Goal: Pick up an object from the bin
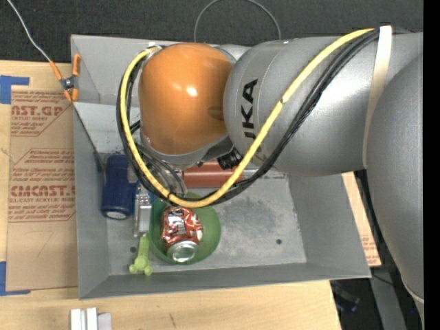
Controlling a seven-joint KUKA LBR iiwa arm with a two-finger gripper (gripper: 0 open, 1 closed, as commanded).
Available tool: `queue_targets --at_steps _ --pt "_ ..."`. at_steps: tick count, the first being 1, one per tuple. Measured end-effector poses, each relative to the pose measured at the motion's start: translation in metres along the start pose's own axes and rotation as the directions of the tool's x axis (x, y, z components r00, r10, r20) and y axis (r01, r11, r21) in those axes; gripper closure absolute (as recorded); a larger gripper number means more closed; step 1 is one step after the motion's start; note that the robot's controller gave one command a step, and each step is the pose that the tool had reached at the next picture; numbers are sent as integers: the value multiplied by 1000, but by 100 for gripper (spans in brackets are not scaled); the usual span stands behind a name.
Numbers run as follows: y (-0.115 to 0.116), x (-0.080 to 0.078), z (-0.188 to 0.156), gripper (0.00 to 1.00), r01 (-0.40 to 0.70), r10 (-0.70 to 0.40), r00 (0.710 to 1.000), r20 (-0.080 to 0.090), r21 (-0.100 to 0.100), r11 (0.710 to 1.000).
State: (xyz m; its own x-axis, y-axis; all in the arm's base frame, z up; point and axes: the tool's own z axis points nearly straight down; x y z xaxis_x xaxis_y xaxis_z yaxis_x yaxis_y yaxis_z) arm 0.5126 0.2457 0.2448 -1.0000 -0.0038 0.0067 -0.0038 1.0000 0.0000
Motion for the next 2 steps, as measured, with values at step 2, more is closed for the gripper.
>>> queue_targets --at_steps 2 --pt "-49 -9 93 0 112 -112 994 -6 3 994"
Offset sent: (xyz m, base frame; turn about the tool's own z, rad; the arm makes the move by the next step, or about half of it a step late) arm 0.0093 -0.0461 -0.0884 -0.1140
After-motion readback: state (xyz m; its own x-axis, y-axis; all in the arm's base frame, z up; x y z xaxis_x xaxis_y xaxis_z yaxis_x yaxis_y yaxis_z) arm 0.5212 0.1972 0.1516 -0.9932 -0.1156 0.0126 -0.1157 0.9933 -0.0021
